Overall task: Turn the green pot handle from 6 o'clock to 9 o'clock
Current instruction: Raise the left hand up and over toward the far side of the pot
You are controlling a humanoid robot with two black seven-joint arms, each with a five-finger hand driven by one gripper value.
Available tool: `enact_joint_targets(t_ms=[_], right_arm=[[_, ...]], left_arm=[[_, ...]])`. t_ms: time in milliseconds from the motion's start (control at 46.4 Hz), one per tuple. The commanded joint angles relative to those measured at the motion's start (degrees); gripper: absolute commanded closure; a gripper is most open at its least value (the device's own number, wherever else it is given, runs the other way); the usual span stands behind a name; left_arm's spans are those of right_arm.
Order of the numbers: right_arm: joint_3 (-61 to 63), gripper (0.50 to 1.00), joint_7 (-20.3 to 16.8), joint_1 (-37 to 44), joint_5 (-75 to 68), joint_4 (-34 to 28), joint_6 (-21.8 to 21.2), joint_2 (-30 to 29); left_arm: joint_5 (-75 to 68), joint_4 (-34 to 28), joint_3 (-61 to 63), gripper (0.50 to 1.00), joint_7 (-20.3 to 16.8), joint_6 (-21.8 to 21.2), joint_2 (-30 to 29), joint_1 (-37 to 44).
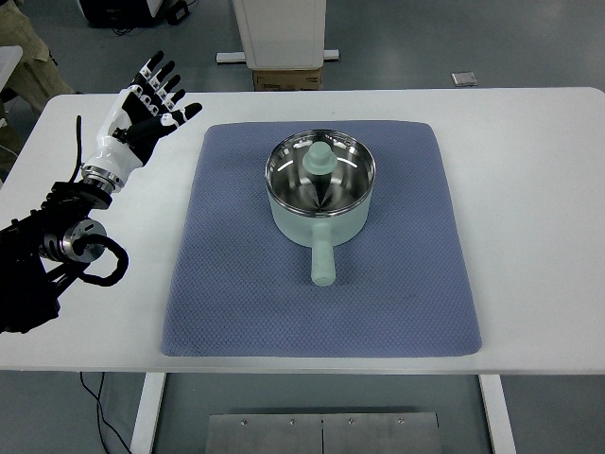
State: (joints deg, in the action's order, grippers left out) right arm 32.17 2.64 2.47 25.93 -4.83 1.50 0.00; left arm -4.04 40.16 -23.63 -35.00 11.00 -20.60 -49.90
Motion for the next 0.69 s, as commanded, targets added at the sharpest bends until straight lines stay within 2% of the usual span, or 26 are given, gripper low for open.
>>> enact_joint_targets(t_ms=[0, 194, 431, 668], right_arm=[[0.0, 0.5, 0.0, 0.0, 0.0, 0.0, 0.0, 0.0], [0.0, 0.5, 0.0, 0.0, 0.0, 0.0, 0.0, 0.0], [0.0, 0.5, 0.0, 0.0, 0.0, 0.0, 0.0, 0.0], [0.0, 0.5, 0.0, 0.0, 0.0, 0.0, 0.0, 0.0]], left_arm=[[-3.6, 0.09, -1.51, 0.5, 0.0, 0.08, -0.58, -0.72], [-11.25, 0.79, -4.76, 0.5, 0.0, 0.08, -2.16, -2.48], [-13.8, 8.79, -4.85, 0.5, 0.0, 0.08, -6.91, -3.62], [-18.72, 13.89, -4.76, 0.5, 0.0, -0.01, -9.81, -5.03]])
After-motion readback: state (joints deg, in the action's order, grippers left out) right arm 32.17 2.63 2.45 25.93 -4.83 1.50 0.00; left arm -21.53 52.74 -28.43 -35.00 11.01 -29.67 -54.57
